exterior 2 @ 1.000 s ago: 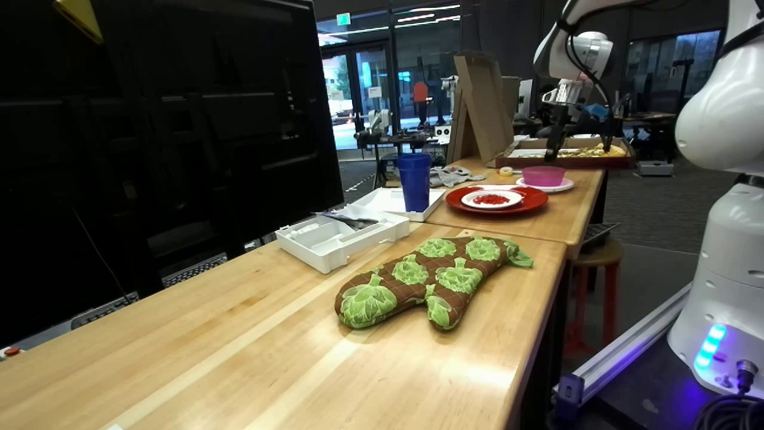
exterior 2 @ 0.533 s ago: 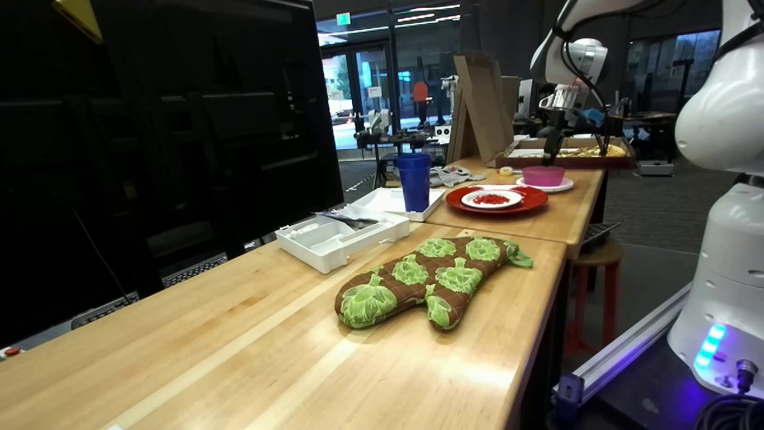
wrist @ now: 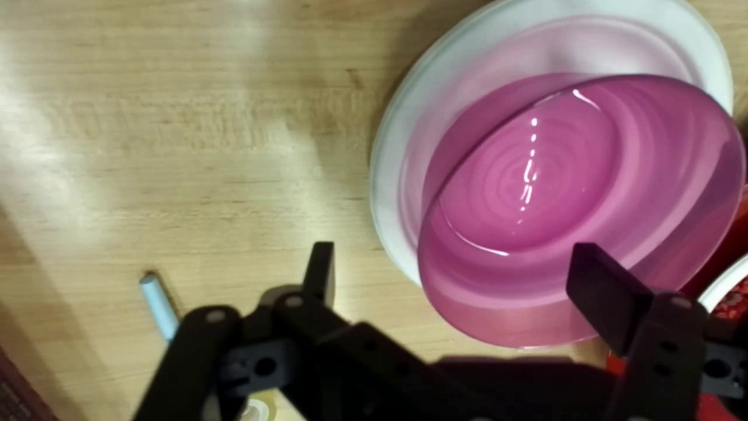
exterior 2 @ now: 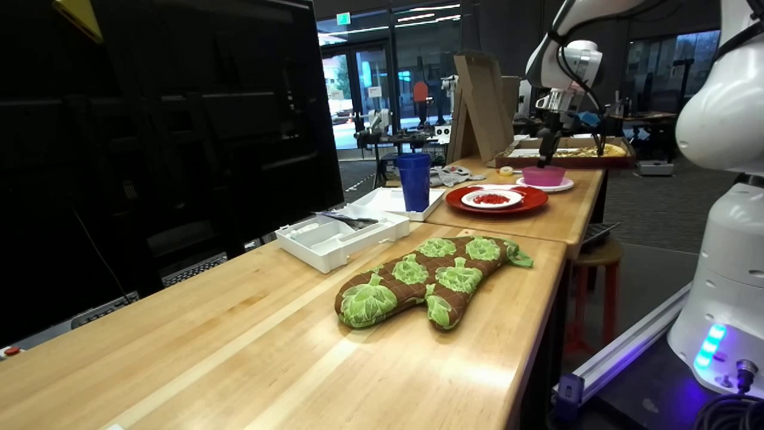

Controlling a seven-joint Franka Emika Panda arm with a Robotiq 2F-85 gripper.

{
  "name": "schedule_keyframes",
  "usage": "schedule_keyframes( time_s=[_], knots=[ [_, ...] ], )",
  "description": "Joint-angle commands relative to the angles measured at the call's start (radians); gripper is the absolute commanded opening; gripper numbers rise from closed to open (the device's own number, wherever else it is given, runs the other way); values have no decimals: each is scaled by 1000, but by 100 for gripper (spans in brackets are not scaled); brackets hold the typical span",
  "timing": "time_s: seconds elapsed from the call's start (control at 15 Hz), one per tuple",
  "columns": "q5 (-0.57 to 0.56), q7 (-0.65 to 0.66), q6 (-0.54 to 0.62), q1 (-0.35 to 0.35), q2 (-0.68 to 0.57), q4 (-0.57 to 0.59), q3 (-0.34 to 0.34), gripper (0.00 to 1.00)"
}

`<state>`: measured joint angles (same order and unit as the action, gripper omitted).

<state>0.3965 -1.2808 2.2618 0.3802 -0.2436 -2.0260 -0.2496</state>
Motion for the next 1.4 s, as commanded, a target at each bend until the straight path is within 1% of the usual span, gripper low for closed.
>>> schedule_keyframes(
  time_s=[0.0, 0.33, 0.4, 0.47, 0.6, 0.8, 1.07, 1.13, 1.2, 1.27, 1.33],
  knots=[
    [-25, 44, 57, -2, -4, -18, 16, 100],
    [-22, 56, 83, 11, -27, -19, 24, 100],
    [-23, 57, 85, 14, -30, -17, 24, 82],
    [-23, 57, 90, 17, -33, -16, 24, 73],
    [-26, 57, 98, 20, -36, -15, 25, 61],
    [-35, 59, 111, 20, -37, -13, 26, 36],
    [-57, 61, 115, 20, -35, -12, 25, 6],
    [-65, 62, 114, 19, -34, -13, 24, 0],
    [-76, 67, 111, 18, -31, -13, 23, 1],
    [-89, 73, 106, 15, -27, -13, 22, 5],
    [-103, 80, 102, 14, -23, -14, 20, 4]
  ],
)
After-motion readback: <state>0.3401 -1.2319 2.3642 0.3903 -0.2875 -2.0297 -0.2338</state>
